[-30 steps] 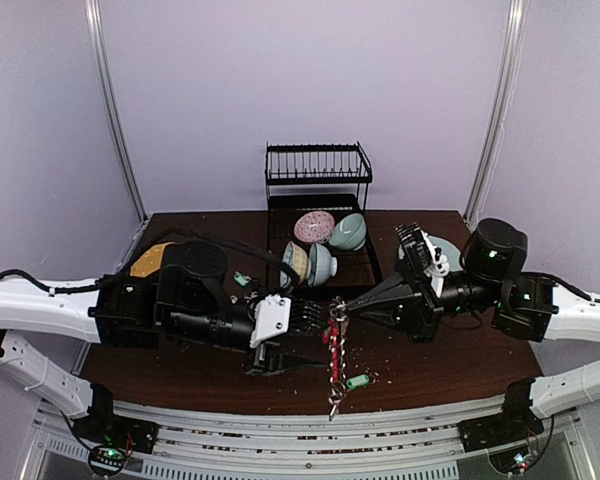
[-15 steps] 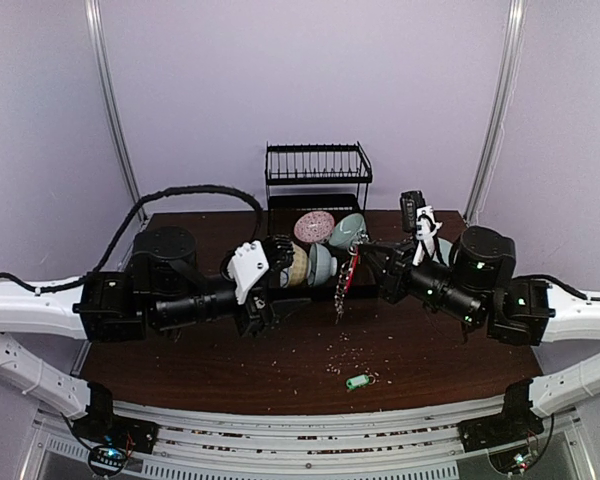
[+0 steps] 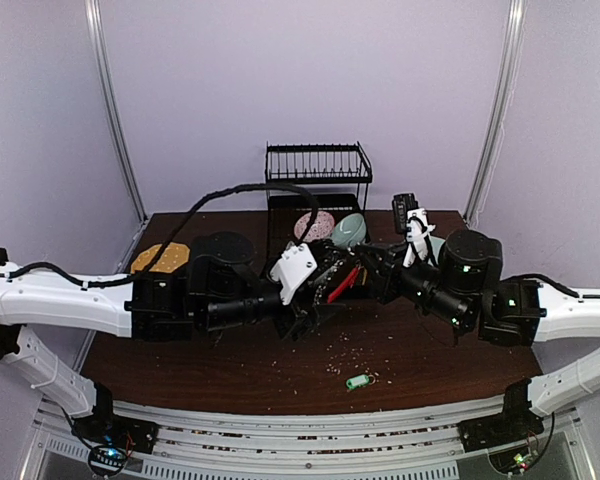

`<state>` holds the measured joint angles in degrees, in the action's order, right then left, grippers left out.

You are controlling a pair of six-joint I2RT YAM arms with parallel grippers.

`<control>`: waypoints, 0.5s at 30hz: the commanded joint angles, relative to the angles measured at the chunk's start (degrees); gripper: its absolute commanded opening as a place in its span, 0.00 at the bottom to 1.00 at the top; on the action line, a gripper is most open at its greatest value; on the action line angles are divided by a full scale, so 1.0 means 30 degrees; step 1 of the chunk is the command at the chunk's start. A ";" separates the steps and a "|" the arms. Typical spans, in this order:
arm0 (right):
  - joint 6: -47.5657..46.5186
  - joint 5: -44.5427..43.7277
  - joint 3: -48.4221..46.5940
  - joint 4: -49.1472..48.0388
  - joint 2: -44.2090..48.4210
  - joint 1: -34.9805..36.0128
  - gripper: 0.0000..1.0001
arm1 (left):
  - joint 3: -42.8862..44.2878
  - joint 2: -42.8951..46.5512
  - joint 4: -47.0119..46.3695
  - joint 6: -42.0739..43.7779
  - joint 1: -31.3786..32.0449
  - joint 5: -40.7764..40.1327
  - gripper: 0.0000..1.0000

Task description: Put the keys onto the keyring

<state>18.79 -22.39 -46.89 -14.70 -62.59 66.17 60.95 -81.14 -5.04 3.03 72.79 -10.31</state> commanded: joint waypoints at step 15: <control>-0.1546 0.2270 0.0356 -0.2227 0.0728 0.0340 0.00 | 0.0646 -0.0880 -0.1699 -0.0276 -0.0560 -0.2280 0.39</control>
<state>16.27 -17.45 -46.74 -18.28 -62.54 66.89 61.60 -83.92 -7.40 2.63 71.94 -17.04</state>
